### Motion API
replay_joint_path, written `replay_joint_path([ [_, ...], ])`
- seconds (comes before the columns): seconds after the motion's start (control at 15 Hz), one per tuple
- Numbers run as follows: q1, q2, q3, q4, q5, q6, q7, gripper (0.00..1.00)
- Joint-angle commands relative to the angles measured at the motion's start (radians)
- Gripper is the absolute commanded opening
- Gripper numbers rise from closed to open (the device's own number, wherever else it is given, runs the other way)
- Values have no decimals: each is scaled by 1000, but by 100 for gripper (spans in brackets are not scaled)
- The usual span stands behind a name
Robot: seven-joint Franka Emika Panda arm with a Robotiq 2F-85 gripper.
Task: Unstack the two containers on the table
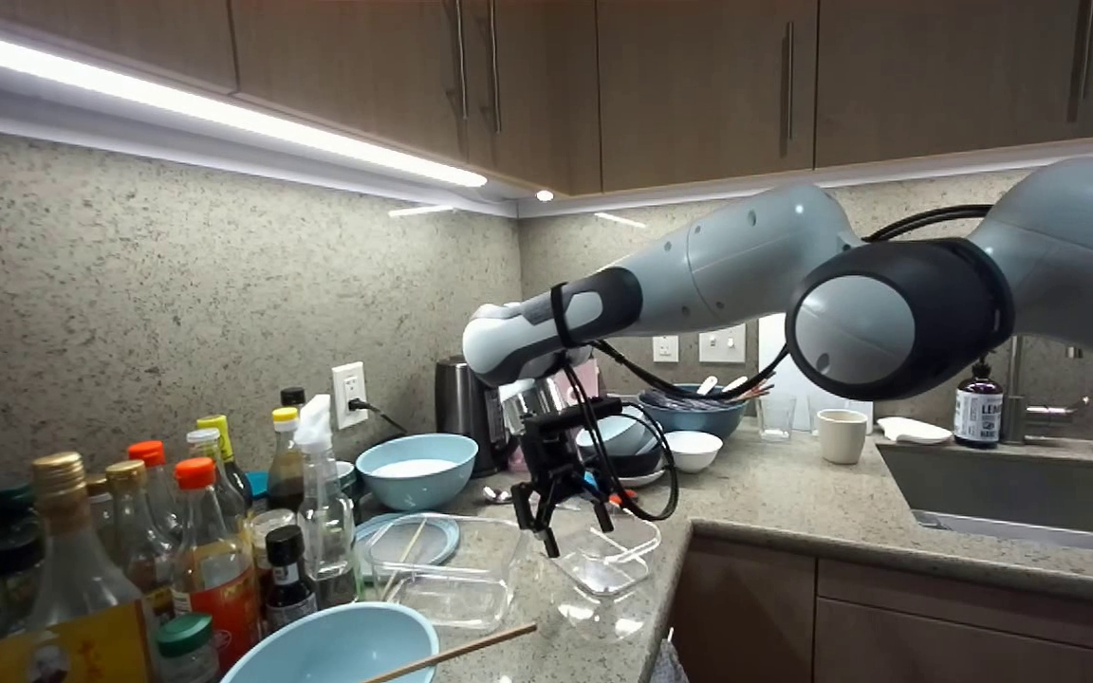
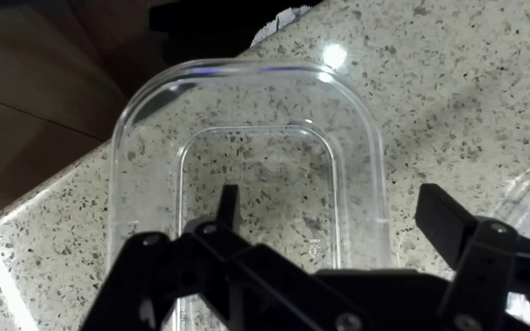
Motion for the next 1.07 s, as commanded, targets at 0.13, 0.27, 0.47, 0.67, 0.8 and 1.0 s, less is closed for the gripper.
replay_joint_path([
  [0.13, -22, 49, 4, 32, 19, -1, 23, 53],
  [0.27, -23, 62, 4, 38, 16, -6, 22, 39],
  [0.47, -19, 82, 4, 50, 11, -12, 17, 20],
  [0.67, -5, 81, -5, 59, -26, -26, -44, 7],
  [0.8, 12, 76, -7, 61, -78, -68, -154, 4],
  [1.0, 33, 77, -6, 76, -146, -110, -281, 6],
])
